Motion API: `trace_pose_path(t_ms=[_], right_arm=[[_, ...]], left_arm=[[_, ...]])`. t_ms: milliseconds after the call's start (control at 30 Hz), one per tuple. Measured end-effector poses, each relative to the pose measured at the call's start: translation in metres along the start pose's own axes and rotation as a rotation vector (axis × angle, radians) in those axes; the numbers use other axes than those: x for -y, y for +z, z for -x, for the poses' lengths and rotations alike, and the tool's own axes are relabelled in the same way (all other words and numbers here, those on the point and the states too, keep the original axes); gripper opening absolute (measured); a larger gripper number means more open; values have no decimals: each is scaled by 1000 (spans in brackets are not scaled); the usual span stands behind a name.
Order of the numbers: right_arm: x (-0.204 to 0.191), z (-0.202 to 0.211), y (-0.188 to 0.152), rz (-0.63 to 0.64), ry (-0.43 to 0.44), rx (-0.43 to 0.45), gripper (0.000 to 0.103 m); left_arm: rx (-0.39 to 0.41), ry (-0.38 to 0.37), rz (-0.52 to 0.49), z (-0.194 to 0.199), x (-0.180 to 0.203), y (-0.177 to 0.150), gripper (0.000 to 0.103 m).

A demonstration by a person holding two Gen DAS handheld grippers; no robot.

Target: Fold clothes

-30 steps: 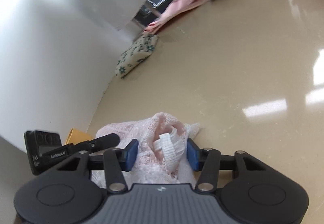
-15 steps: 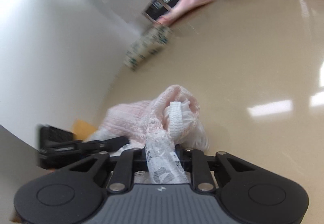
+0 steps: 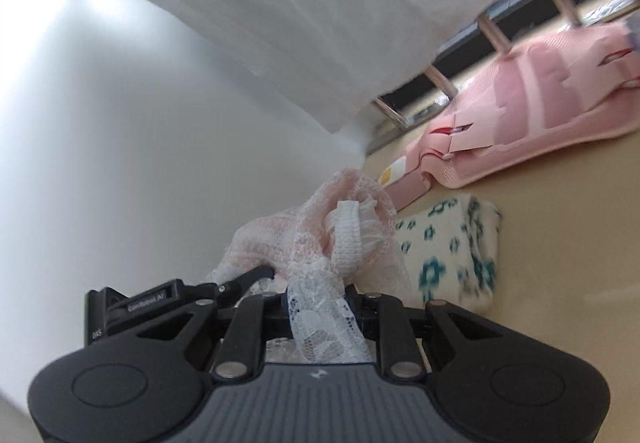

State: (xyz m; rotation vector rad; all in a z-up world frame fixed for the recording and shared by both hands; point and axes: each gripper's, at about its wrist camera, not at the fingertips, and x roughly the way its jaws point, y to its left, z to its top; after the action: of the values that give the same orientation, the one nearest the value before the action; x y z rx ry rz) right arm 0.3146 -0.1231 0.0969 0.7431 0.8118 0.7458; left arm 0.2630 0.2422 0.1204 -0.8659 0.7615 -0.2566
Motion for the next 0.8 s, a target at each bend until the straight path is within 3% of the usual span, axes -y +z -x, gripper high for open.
trace_pose_path(t_ms=[133, 233, 333, 433, 467, 500, 567, 667, 733, 800], right_arm=[[25, -53, 20, -32, -27, -40, 17], [46, -86, 25, -41, -64, -82, 17], [61, -106, 21, -1, -100, -98, 18], [65, -105, 20, 15, -95, -86, 27], [62, -100, 22, 32, -97, -73, 38], [58, -94, 24, 52, -100, -57, 51], [43, -77, 28, 107, -121, -4, 55], [13, -52, 34, 243, -204, 116, 61], [-7, -42, 30, 333, -262, 215, 50], [-22, -48, 22, 416, -286, 262, 6]], left_arm=[[-6, 69, 14, -31, -28, 30, 23], [-13, 163, -1, -50, -46, 30, 24], [0, 239, -35, -62, -58, 21, 39], [38, 286, -31, -46, -47, 20, 56], [51, 302, -29, -40, -43, 20, 64], [64, 318, -28, -35, -40, 20, 64], [130, 391, -112, -15, -14, 20, 67], [297, 456, -255, 16, 35, 12, 68], [449, 483, -324, 27, 60, -1, 65], [540, 485, -390, 19, 69, -18, 40]])
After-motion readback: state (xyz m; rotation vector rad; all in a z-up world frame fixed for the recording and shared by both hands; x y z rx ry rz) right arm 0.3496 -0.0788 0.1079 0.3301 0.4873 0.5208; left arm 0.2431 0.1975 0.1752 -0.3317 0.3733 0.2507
